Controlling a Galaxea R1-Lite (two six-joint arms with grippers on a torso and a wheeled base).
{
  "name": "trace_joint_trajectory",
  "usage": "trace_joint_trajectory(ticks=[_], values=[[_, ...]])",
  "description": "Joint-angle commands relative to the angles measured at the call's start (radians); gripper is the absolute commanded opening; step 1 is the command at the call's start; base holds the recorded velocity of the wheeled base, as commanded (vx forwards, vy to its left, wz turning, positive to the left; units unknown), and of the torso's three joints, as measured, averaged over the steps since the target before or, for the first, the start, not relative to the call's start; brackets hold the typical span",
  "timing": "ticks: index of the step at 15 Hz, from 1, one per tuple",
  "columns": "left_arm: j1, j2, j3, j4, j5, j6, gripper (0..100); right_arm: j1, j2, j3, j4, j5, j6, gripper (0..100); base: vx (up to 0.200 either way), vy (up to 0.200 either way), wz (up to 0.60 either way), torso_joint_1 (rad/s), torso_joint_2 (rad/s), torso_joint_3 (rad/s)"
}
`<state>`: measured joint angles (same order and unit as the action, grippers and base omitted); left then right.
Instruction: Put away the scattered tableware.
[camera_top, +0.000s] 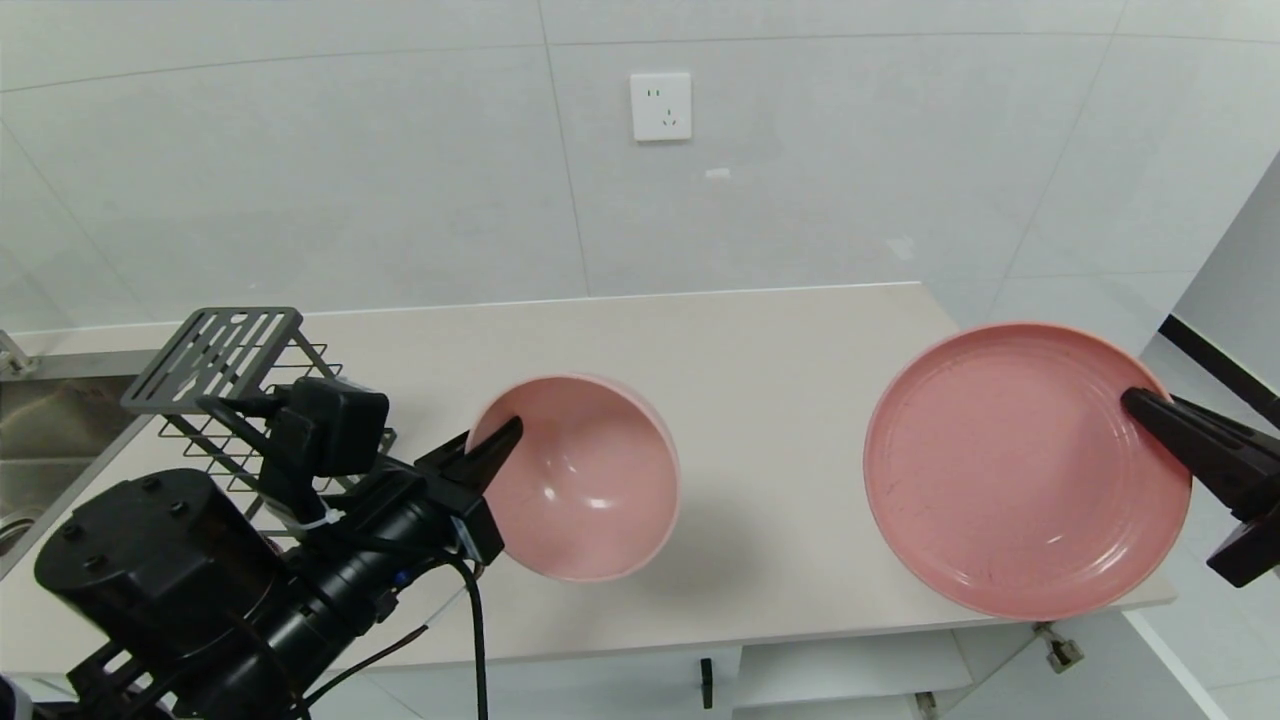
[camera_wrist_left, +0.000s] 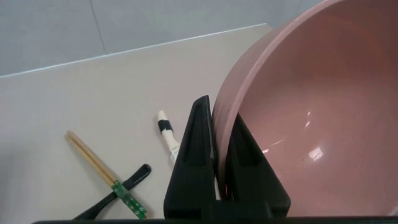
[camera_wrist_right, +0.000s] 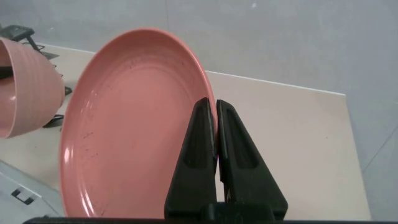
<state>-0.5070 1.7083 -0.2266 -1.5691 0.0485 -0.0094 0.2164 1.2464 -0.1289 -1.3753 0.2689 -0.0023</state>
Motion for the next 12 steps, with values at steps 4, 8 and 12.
trace_joint_trajectory(ticks=[4, 8, 12], values=[[-0.033, -0.016, 0.003, -0.002, 0.002, 0.003, 0, 0.001, 0.047, -0.012, -0.143, 0.003, -0.008, 0, 0.0, 0.0, 0.0, 0.0, 0.0, 0.0], [-0.033, -0.021, 0.018, -0.002, 0.002, 0.028, 0, 0.0, 0.1, 0.002, -0.195, 0.004, -0.01, 0, -0.2, 0.0, 0.0, 0.004, 0.0, 0.001], [-0.033, -0.019, 0.02, -0.002, 0.002, 0.029, 0, 0.0, 0.097, 0.003, -0.195, 0.004, -0.011, 0, -0.05, 0.0, 0.0, 0.002, 0.0, 0.001]])
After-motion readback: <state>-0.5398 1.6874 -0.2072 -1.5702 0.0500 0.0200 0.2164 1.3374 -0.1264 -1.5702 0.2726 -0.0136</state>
